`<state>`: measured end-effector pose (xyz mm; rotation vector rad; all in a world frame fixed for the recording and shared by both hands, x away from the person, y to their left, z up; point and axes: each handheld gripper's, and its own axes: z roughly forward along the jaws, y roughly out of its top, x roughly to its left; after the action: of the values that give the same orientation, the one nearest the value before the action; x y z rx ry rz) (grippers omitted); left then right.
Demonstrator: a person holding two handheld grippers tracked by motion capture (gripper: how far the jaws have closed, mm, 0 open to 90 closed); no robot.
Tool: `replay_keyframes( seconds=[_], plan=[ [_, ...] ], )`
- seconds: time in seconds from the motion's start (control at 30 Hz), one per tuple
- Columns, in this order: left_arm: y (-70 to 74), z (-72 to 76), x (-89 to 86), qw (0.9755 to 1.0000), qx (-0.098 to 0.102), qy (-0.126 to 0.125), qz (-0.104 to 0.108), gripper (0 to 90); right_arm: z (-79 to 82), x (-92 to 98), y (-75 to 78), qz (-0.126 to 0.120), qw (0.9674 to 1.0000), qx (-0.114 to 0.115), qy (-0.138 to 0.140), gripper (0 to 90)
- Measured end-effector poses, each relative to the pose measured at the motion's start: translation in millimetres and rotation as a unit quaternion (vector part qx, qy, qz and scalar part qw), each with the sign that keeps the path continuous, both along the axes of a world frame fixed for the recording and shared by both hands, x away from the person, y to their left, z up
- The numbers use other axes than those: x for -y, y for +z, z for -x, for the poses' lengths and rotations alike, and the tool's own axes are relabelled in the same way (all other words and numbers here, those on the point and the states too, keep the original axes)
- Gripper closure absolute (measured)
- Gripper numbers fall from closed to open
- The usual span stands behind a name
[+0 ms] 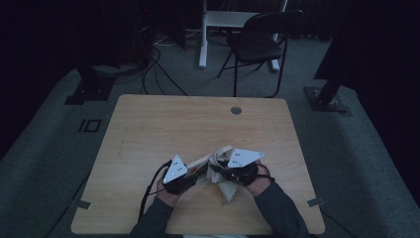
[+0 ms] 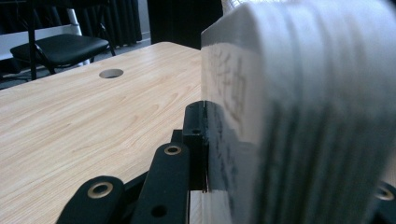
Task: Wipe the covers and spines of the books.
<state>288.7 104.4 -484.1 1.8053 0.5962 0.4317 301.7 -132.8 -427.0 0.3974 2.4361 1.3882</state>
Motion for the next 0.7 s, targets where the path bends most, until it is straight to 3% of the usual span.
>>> replay_keyframes(
  seconds=[0.7],
  plan=[
    [-0.1, 0.3, 0.8, 0.9999, 0.005, 0.007, -0.006, 78.0, 2.2, -8.1, 1.0, 0.004, 0.9999, 0.004, 0.014, 83.4]
  ],
)
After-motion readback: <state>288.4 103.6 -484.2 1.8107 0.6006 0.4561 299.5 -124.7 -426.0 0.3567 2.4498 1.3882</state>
